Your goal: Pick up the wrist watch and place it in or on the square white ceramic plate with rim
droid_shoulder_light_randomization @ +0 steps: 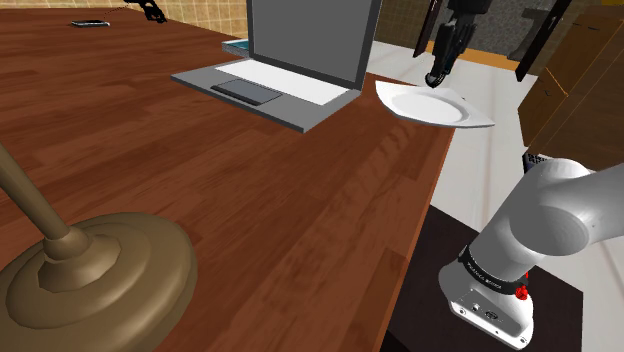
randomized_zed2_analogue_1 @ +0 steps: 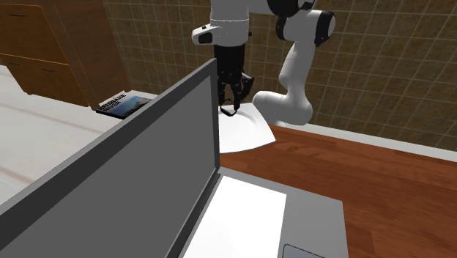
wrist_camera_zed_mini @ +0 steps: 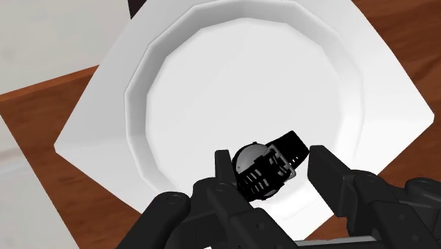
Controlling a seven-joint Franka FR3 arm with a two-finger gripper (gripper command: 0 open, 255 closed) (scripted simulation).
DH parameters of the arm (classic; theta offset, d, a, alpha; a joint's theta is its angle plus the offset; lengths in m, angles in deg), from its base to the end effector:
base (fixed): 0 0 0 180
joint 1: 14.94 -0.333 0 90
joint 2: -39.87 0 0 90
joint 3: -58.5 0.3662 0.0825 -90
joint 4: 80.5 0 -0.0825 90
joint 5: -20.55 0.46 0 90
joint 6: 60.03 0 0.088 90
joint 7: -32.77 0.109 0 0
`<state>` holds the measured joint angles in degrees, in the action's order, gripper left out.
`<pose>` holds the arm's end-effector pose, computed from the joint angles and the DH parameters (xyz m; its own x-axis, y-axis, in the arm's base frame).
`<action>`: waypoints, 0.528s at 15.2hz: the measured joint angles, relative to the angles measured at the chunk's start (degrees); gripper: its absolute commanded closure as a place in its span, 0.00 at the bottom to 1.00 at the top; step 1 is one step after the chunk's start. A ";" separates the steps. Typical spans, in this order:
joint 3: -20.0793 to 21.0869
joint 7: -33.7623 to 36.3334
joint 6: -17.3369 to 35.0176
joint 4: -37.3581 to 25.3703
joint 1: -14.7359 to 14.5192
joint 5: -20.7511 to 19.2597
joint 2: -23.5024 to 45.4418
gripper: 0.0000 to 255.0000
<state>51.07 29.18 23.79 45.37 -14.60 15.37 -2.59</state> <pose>0.3453 -0.0768 0.6820 0.9988 -0.0492 0.0024 -0.0492 -0.9988 0.0026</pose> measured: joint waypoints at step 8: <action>-0.18 0.33 5.07 6.93 0.17 -0.27 -1.85 1.00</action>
<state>50.89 29.51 28.86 52.29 -14.43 15.09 -4.44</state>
